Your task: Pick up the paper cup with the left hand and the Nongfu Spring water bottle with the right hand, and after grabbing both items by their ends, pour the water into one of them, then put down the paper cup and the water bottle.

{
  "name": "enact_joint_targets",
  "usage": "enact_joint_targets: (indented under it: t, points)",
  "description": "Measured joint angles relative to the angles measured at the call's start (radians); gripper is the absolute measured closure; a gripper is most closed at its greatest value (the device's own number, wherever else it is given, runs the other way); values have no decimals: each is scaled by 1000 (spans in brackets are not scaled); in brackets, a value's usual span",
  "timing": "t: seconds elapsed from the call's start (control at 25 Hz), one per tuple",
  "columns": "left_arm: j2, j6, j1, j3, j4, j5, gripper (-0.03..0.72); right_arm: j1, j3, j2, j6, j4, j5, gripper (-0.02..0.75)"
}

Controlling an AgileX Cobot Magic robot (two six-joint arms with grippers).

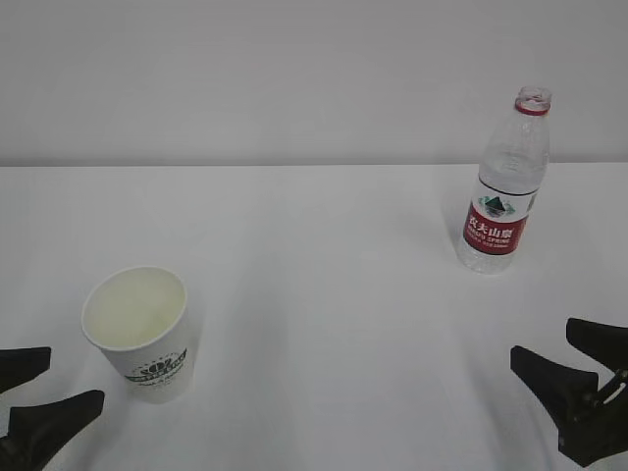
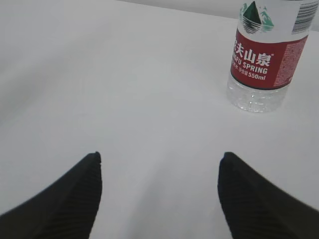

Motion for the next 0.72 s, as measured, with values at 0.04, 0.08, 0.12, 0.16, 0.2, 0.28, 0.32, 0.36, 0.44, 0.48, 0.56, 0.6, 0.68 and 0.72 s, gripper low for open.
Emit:
enact_joint_targets:
  t: [0.04, 0.08, 0.12, 0.16, 0.2, 0.28, 0.32, 0.36, 0.44, 0.48, 0.56, 0.6, 0.68, 0.72]
  points:
    - [22, 10, 0, 0, -2, -18, 64, 0, 0, 0, 4, 0, 0, 188]
    - [46, 26, 0, 0, -4, -33, 62, 0, 0, 0, 7, 0, 0, 188]
    - [65, 41, 0, 0, -4, -48, 60, 0, 0, 0, 12, 0, 0, 186]
    - [92, 59, 0, 0, -6, -61, 59, 0, 0, 0, 12, 0, 0, 185]
    - [111, 72, 0, 0, -10, -79, 59, 0, 0, 0, 14, -2, -2, 184]
    - [149, 106, 2, 0, -24, -122, 59, 0, 0, 0, 14, -2, -2, 182]
    - [167, 120, 2, -2, -34, -147, 59, 0, 0, 0, 16, -2, -2, 182]
    - [185, 137, 2, -4, -42, -164, 59, 0, 0, 0, 16, -2, -2, 182]
    - [218, 166, 2, -10, -48, -178, 59, 0, 0, 0, 16, -2, -2, 182]
    - [235, 173, 2, -14, -48, -180, 59, 0, 0, 0, 16, -2, -2, 182]
    - [269, 183, 2, -24, -48, -184, 59, 0, 0, 0, 16, -2, -2, 182]
    - [287, 190, 2, -28, -48, -184, 58, 0, 0, 0, 16, -2, -2, 182]
    - [316, 190, 2, -41, -48, -185, 52, 0, 0, 0, 18, -2, -2, 182]
    - [323, 190, 2, -46, -48, -186, 46, 0, 0, 0, 18, -2, -2, 182]
